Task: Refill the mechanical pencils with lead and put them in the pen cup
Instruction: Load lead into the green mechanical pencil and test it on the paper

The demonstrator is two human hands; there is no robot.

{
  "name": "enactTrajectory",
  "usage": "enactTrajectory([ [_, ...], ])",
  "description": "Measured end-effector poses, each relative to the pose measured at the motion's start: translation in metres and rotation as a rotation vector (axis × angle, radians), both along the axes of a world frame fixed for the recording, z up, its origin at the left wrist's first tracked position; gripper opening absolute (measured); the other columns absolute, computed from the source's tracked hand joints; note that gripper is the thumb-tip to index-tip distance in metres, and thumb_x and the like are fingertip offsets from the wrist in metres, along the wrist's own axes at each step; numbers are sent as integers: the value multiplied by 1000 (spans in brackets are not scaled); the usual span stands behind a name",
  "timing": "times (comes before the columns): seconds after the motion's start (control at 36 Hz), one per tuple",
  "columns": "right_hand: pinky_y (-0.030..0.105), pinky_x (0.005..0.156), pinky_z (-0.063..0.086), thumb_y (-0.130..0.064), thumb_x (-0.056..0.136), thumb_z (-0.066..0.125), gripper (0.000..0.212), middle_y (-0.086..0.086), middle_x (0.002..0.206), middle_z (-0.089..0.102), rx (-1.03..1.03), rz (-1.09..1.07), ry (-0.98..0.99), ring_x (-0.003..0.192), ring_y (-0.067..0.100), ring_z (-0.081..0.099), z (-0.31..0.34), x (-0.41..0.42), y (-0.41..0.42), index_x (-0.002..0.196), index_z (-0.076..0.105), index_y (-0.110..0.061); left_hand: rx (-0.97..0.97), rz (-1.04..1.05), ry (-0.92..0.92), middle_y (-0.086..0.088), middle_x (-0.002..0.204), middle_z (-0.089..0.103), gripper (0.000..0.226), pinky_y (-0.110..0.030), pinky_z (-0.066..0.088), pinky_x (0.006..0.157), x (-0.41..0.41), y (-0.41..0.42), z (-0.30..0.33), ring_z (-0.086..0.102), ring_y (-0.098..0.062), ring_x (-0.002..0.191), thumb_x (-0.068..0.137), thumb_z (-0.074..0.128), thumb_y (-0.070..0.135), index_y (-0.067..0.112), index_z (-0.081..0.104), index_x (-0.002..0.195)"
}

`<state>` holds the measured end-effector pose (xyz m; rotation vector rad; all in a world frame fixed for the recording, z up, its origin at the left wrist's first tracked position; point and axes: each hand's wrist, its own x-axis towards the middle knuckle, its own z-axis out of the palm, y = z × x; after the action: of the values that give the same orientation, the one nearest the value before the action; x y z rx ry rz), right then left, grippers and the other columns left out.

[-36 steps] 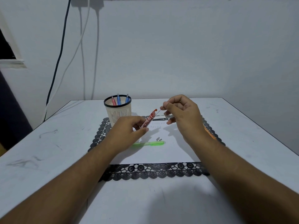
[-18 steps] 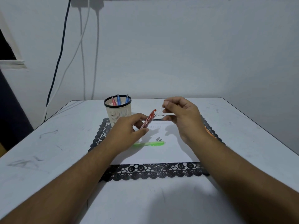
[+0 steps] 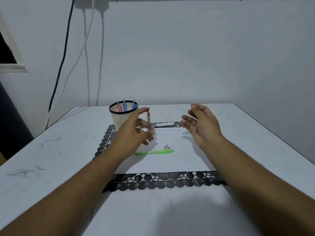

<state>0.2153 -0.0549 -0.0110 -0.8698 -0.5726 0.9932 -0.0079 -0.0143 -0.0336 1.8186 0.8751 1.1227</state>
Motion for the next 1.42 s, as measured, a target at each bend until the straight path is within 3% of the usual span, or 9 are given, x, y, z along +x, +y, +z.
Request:
enactTrajectory([
  [0.22,30,57,58,-15,101,65,8,3,93,66,-55,71,-26,64,18,67,-1,-2,-3,107,70,-15,88,83,107,-7,97,67,57,-28,56,61,-2,-2,5,74,-24,75,94,72,8,38,48,136],
  [0.36,28,55,58,-15,102,64,6,3,89,64,-76,90,16,67,20,73,-2,-2,-3,107,68,-15,157,111,223,1,96,68,52,-29,56,61,-2,-5,7,74,-14,71,95,70,13,42,50,134],
  [0.5,34,65,64,-5,103,60,9,8,85,62,-37,111,95,67,25,72,-1,-2,-1,105,68,-8,176,117,220,2,98,70,51,-13,50,58,-2,-5,6,73,-11,71,96,70,12,41,52,134],
  [0.61,35,76,65,3,101,58,17,11,89,65,-44,132,84,69,24,72,-1,-1,0,110,70,-3,337,200,457,17,108,70,61,-3,41,67,-3,-4,4,66,-1,82,97,70,18,45,46,146],
  [0.69,35,78,65,5,99,60,16,12,92,67,-57,139,52,70,23,72,-2,-1,1,110,70,1,426,228,612,11,121,72,59,-28,54,88,-4,2,-2,67,-12,103,97,70,24,39,46,149],
  [0.75,36,78,65,4,98,61,14,11,92,68,-66,141,22,73,24,71,-2,-1,0,108,71,0,458,250,695,5,122,73,49,-39,56,91,-4,6,-6,67,-18,106,98,68,26,35,54,144],
  [0.86,36,71,65,2,98,64,12,9,92,69,-80,141,-61,72,24,70,-3,0,1,104,71,-5,501,272,798,3,119,73,40,-40,55,87,-3,9,-8,65,-23,108,99,63,25,31,62,139],
  [1.03,35,64,62,-1,95,68,12,5,87,71,-79,152,-137,74,27,70,-6,1,2,100,72,-11,501,251,917,6,88,68,10,-34,49,65,-1,13,-14,62,-19,83,95,61,26,25,71,96],
  [1.42,37,72,62,-5,94,71,11,2,88,72,-83,151,-222,75,25,70,-8,3,4,103,71,-11,486,314,950,9,86,67,14,-36,55,66,-3,13,-15,62,-15,83,96,56,23,26,70,95],
])
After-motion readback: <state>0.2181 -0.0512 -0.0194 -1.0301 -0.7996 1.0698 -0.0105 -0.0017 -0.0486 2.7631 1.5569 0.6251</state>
